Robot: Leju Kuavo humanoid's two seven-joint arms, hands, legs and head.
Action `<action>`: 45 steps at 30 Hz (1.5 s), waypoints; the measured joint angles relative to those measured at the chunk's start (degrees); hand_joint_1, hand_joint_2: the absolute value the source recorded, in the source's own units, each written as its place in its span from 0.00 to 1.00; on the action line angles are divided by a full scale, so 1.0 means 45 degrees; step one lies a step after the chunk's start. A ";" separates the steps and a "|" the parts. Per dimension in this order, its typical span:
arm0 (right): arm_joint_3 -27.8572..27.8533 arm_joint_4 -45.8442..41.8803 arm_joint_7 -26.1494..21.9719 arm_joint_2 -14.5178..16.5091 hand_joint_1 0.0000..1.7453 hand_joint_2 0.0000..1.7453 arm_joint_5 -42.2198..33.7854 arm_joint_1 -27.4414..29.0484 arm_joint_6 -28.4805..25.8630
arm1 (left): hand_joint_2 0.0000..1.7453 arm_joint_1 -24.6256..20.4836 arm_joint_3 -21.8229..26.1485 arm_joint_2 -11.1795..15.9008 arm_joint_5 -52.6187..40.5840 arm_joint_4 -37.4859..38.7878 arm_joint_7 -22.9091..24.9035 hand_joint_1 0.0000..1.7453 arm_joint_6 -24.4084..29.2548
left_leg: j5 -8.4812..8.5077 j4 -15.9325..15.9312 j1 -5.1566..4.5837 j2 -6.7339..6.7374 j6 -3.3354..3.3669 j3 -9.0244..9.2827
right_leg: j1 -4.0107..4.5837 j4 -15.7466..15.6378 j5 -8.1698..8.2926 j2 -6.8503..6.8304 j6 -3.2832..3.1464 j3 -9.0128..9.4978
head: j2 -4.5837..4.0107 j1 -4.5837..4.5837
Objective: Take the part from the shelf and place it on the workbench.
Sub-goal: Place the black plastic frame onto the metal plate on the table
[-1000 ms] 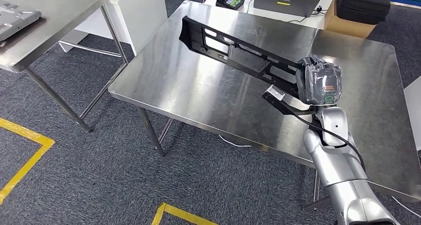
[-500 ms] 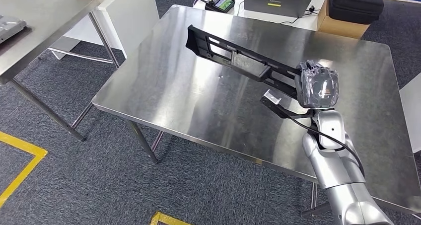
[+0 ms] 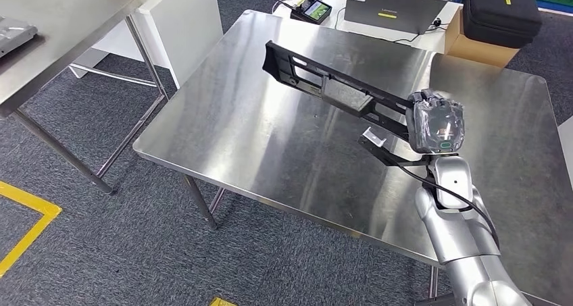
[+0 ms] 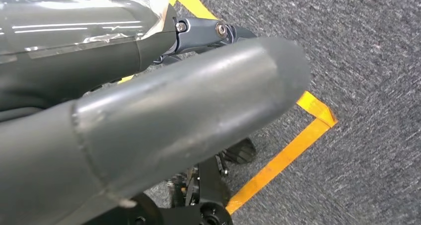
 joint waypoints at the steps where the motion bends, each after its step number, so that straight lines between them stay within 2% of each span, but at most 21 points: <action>1: -0.0001 0.0002 -0.0005 0.0016 1.00 1.00 0.0051 0.0006 0.0018 | 0.00 0.0002 0.0000 -0.0001 -0.0016 0.0001 -0.0052 0.00 -0.0004 | -0.0082 0.0012 0.0004 -0.0022 -0.0036 0.0092 | -0.0022 -0.0717 0.0454 -0.0011 0.0124 0.0206 | 0.0000 0.0004; 2: -0.0001 0.0014 -0.0010 0.0042 1.00 1.00 0.0096 -0.0014 0.0027 | 0.00 0.0003 -0.0001 -0.0002 -0.0050 0.0000 -0.0122 0.00 0.0021 | -0.0172 0.0030 0.0002 -0.0040 -0.0090 0.0166 | -0.0052 -0.1666 0.0953 -0.0045 0.0225 0.0539 | 0.0000 0.0017; 3: 0.0000 0.0036 -0.0013 0.0076 1.00 1.00 0.0130 -0.0063 0.0033 | 0.00 0.0000 -0.0002 -0.0004 -0.0096 -0.0001 -0.0201 0.00 0.0083 | -0.0276 0.0078 -0.0027 -0.0050 -0.0160 0.0213 | -0.0052 -0.2482 0.1359 -0.0065 0.0253 0.0887 | 0.0000 0.0026; 4: 0.0001 0.0068 -0.0017 0.0120 1.00 1.00 0.0152 -0.0116 0.0035 | 0.00 -0.0004 -0.0004 -0.0004 -0.0154 -0.0002 -0.0279 0.00 0.0177 | -0.0369 0.0122 -0.0055 -0.0054 -0.0228 0.0241 | -0.0062 -0.3030 0.1607 -0.0084 0.0206 0.1123 | 0.0000 0.0030; 5: 0.0002 0.0104 -0.0019 0.0166 1.00 1.00 0.0170 -0.0165 0.0038 | 0.00 -0.0008 -0.0004 -0.0004 -0.0200 -0.0004 -0.0336 0.00 0.0267 | -0.0444 0.0155 -0.0080 -0.0053 -0.0286 0.0247 | -0.0060 -0.3265 0.1703 -0.0092 0.0118 0.1240 | 0.0000 0.0028; 7: 0.0004 0.0183 -0.0029 0.0256 1.00 1.00 0.0212 -0.0244 0.0041 | 0.00 -0.0009 -0.0004 0.0001 -0.0256 -0.0004 -0.0387 0.00 0.0343 | -0.0535 0.0181 -0.0092 -0.0038 -0.0168 0.0268 | -0.0057 -0.3289 0.1698 -0.0067 -0.0031 0.1281 | 0.0000 0.0015; 9: 0.0004 0.0279 -0.0034 0.0330 1.00 1.00 0.0252 -0.0352 0.0042 | 0.00 -0.0007 -0.0010 0.0002 -0.0340 -0.0002 -0.0394 0.00 0.0384 | -0.0554 0.0167 -0.0081 -0.0026 0.0023 0.0287 | -0.0039 -0.3303 0.1690 -0.0043 -0.0062 0.1292 | 0.0000 0.0012; 12: 0.0004 0.0458 -0.0034 0.0429 1.00 1.00 0.0277 -0.0536 0.0041 | 0.00 -0.0008 -0.0055 -0.0007 -0.0556 0.0001 -0.0408 0.00 0.0398 | -0.0543 0.0112 -0.0071 -0.0015 0.0048 0.0328 | -0.0009 -0.3300 0.1655 -0.0014 -0.0114 0.1290 | 0.0000 0.0010; 17: -0.0038 0.0801 -0.0037 0.0511 1.00 1.00 0.0275 -0.0594 -0.0007 | 0.00 -0.0004 -0.0085 0.0000 -0.0534 0.0001 -0.0634 0.00 -0.0642 | -0.0547 0.0053 -0.0060 -0.0012 0.0006 0.0360 | 0.0022 -0.3296 0.1622 -0.0011 -0.0169 0.1294 | 0.0000 0.0014; 22: -0.0223 0.1035 -0.0086 0.0514 1.00 1.00 0.0158 -0.0558 -0.0021 | 0.00 0.0007 -0.0138 -0.0004 -0.0630 0.0001 -0.0725 0.00 -0.1123 | -0.0549 0.0041 -0.0032 -0.0007 -0.0298 0.0363 | 0.0038 -0.3286 0.1623 -0.0011 -0.0177 0.1302 | 0.0000 0.0021; 26: -0.0289 0.1049 -0.0068 0.0520 0.00 0.00 0.0192 -0.0499 -0.0010 | 1.00 0.0015 -0.0149 -0.0004 -0.0722 0.0001 -0.0606 0.00 -0.1237 | -0.0546 0.0044 -0.0061 -0.0006 -0.0332 0.0373 | 0.0032 -0.3286 0.1625 -0.0013 -0.0178 0.1329 | 0.0000 0.0023; 28: -0.0340 0.0996 -0.0024 0.0522 0.00 0.00 0.0269 -0.0414 0.0007 | 1.00 0.0021 -0.0158 -0.0004 -0.0778 0.0001 -0.0452 0.00 -0.1280 | -0.0545 0.0047 -0.0084 -0.0008 -0.0332 0.0383 | 0.0028 -0.3286 0.1625 -0.0016 -0.0177 0.1352 | 0.0000 0.0023; 32: -0.0518 0.0565 0.0101 0.0555 0.00 0.00 0.0535 0.0015 0.0314 | 0.00 0.0026 -0.0164 -0.0004 -0.0848 0.0001 -0.0050 0.00 -0.1379 | -0.0546 0.0052 -0.0127 -0.0010 -0.0329 0.0388 | 0.0023 -0.3287 0.1626 -0.0020 -0.0173 0.1381 | 0.0000 0.0019; 45: -0.1063 -0.0822 0.0136 0.0719 0.00 0.00 0.0654 0.0972 0.1129 | 0.00 0.0028 -0.0169 0.0000 -0.1030 0.0001 0.0349 0.00 -0.1922 | -0.0549 0.0058 -0.0205 -0.0007 -0.0320 0.0397 | -0.0026 -0.3293 0.1629 -0.0019 -0.0164 0.1392 | 0.0000 0.0022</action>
